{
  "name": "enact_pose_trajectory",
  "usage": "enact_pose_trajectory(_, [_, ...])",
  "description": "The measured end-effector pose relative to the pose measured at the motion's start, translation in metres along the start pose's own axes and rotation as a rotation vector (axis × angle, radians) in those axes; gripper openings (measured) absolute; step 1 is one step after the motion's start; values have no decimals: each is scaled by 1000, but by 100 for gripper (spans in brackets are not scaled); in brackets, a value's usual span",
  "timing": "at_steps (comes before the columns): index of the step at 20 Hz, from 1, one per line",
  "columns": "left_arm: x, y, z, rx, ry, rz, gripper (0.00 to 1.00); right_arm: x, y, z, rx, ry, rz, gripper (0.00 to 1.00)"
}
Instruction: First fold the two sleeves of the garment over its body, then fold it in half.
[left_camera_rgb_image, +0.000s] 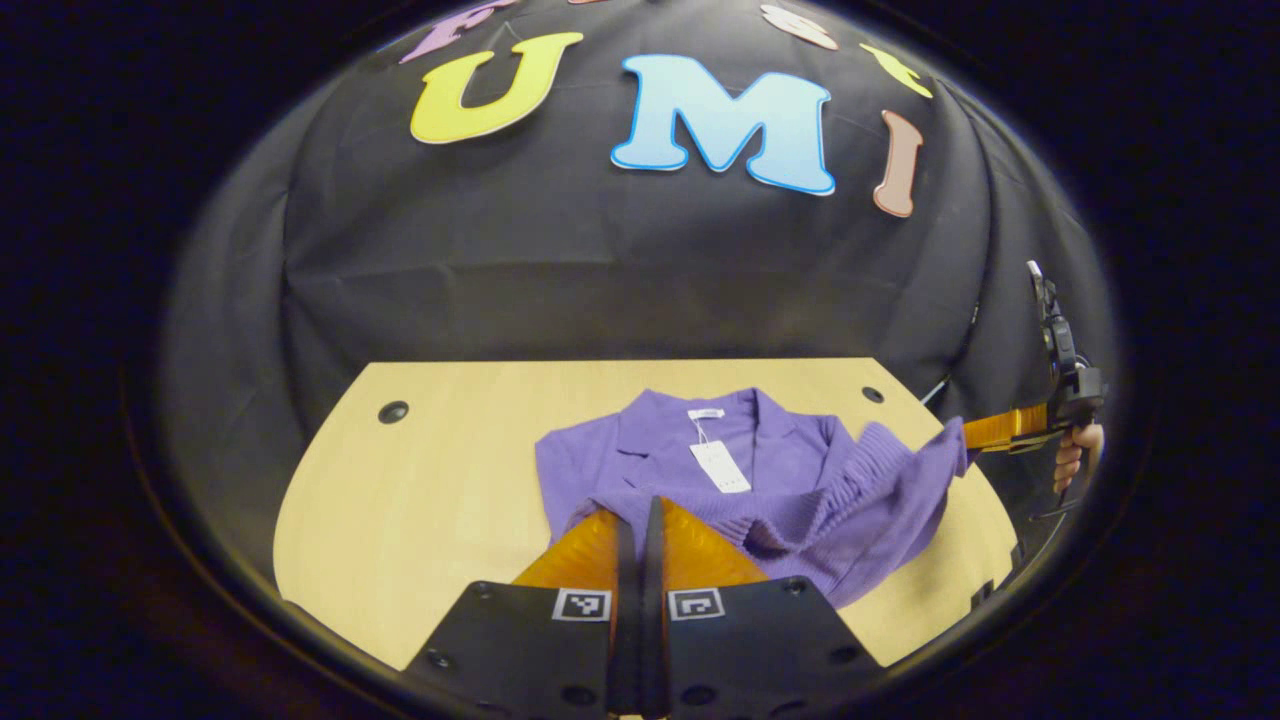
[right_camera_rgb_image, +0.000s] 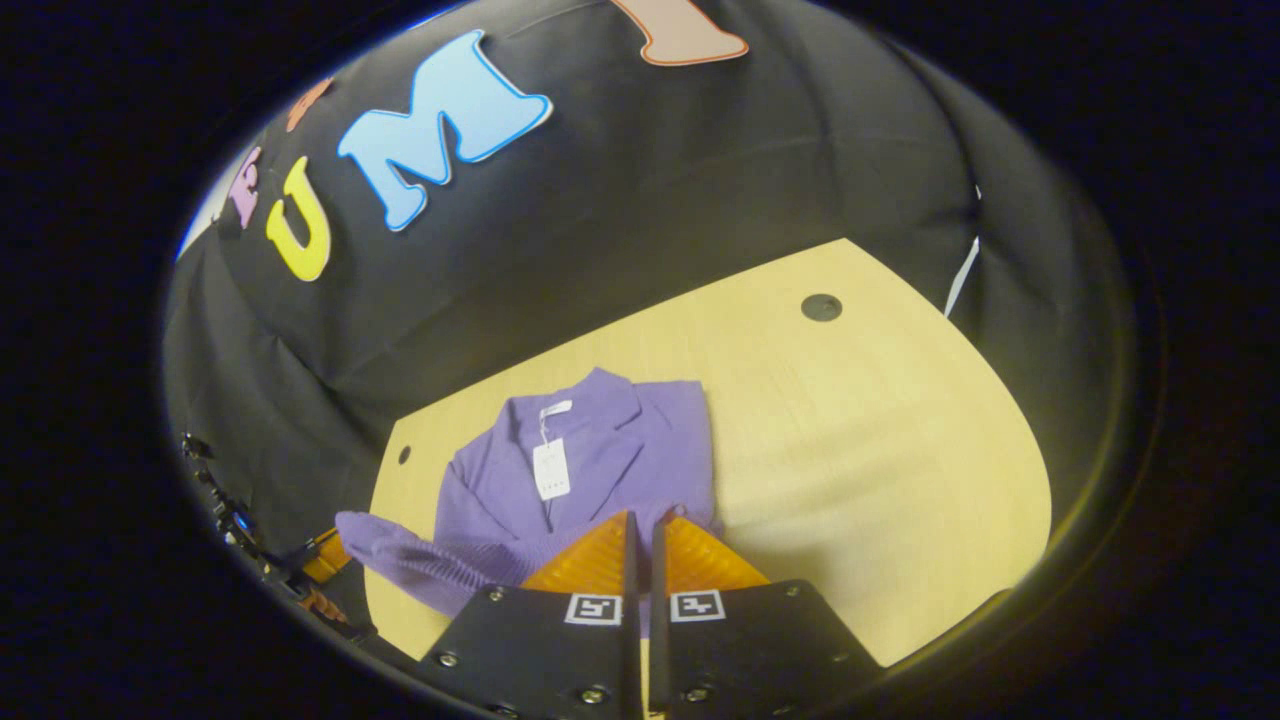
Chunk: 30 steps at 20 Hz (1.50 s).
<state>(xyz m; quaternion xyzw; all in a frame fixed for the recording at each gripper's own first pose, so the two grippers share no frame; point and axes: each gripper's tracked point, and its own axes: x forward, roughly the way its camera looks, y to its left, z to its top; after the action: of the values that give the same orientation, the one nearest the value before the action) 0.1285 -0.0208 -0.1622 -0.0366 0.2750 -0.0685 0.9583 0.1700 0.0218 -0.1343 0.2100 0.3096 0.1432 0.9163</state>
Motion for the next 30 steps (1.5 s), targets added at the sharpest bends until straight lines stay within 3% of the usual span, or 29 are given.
enact_pose_trajectory(4, [35, 21, 15, 9, -19, 48, 7, 43, -12, 31, 17, -18, -14, 0])
enact_pose_trajectory(8, [73, 33, 12, 53, -13, 95, 6, 76, -14, 48, 5, -26, -11, 3])
enact_pose_trajectory(17, [117, 26, 12, 100, -13, 144, 7, 106, -22, 48, -60, -35, -70, 3])
enact_pose_trajectory(20, [116, 19, 15, 88, -31, 137, 25, 99, -20, 48, -123, -69, -103, 6])
enact_pose_trajectory(21, [114, 17, 17, 78, -43, 127, 26, 95, -16, 48, -149, -80, -106, 13])
enact_pose_trajectory(22, [109, 14, 22, 66, -59, 118, 44, 89, -14, 48, -177, -92, -117, 20])
enact_pose_trajectory(24, [95, 12, 38, 57, -117, 111, 82, 74, -10, 56, -248, -161, -156, 48])
enact_pose_trajectory(25, [86, 11, 50, 57, -155, 112, 87, 62, -7, 64, -284, -207, -181, 64])
enact_pose_trajectory(27, [65, 9, 70, 67, -222, 107, 94, 35, 2, 80, -337, -304, -209, 80])
enact_pose_trajectory(29, [40, 6, 85, 69, -279, 96, 97, 6, 14, 90, -371, -386, -227, 80])
enact_pose_trajectory(30, [28, 5, 90, 66, -299, 89, 94, -9, 20, 93, -385, -422, -234, 75])
